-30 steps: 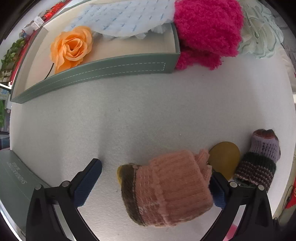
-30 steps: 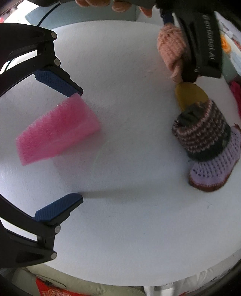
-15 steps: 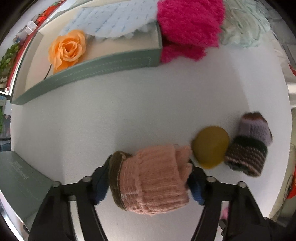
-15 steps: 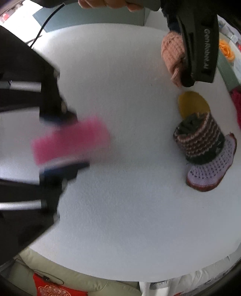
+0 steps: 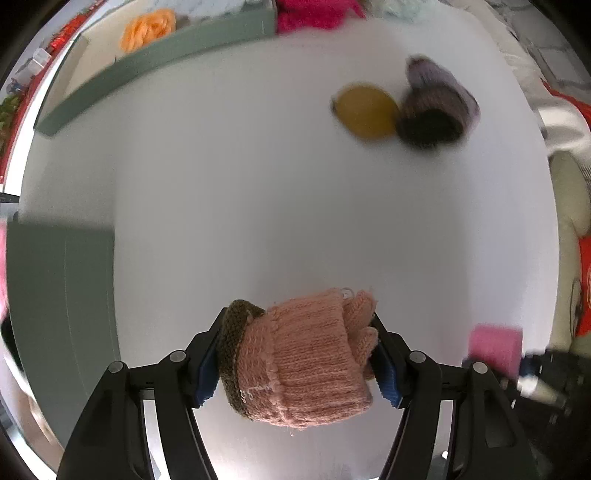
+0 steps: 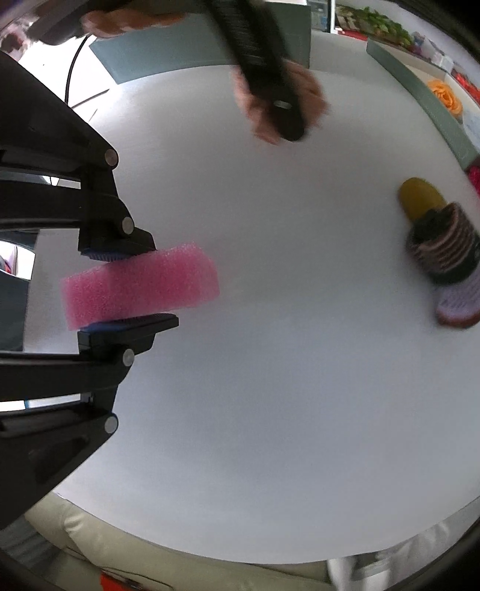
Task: Organize soft objects
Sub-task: 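Grasp the pink knit glove with the left gripper while the right grasps the pink sponge, then carry the glove with the left gripper while the right carries the sponge to the box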
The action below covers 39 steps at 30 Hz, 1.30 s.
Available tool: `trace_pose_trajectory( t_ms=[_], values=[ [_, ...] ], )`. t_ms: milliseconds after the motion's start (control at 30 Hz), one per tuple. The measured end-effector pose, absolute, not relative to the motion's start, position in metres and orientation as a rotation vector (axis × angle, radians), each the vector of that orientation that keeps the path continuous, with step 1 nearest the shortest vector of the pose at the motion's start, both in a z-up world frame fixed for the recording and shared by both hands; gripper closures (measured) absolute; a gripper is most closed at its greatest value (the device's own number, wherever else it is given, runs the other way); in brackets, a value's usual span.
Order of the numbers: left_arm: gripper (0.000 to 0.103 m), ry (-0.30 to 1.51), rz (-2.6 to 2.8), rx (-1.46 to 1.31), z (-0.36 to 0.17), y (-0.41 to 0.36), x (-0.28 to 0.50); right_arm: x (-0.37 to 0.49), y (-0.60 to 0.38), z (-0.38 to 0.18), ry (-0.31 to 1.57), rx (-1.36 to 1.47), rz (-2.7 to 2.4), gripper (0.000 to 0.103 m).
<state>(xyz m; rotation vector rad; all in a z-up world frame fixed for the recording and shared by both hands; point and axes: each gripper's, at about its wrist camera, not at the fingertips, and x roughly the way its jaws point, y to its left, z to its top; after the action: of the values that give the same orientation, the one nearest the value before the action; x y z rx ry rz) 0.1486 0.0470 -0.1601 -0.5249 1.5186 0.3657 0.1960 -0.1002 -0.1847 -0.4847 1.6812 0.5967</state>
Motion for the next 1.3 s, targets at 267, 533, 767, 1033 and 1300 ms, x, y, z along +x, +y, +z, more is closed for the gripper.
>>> trace_pose_trajectory(
  t_ms=[267,533,767,1033,1300],
  values=[
    [0.034,1.517,0.322,-0.513,-0.14,0.021,0.09,0.178,-0.115,-0.182,1.697,-0.495,0.557,0.076],
    [0.034,1.437,0.336,-0.515,-0.108,0.026,0.054,0.17,-0.091,-0.174,1.673,-0.524,0.579,0.076],
    [0.034,1.336,0.38,-0.527,-0.067,0.034,0.011,0.167,-0.09,-0.139,1.605,-0.568,0.645,0.076],
    [0.034,1.226,0.478,-0.591,-0.055,0.064,-0.008,0.162,-0.039,-0.103,1.508,-0.629,0.738,0.076],
    [0.034,1.129,0.636,-0.681,-0.038,0.101,-0.06,0.131,0.005,-0.082,1.442,-0.676,0.833,0.076]
  ],
)
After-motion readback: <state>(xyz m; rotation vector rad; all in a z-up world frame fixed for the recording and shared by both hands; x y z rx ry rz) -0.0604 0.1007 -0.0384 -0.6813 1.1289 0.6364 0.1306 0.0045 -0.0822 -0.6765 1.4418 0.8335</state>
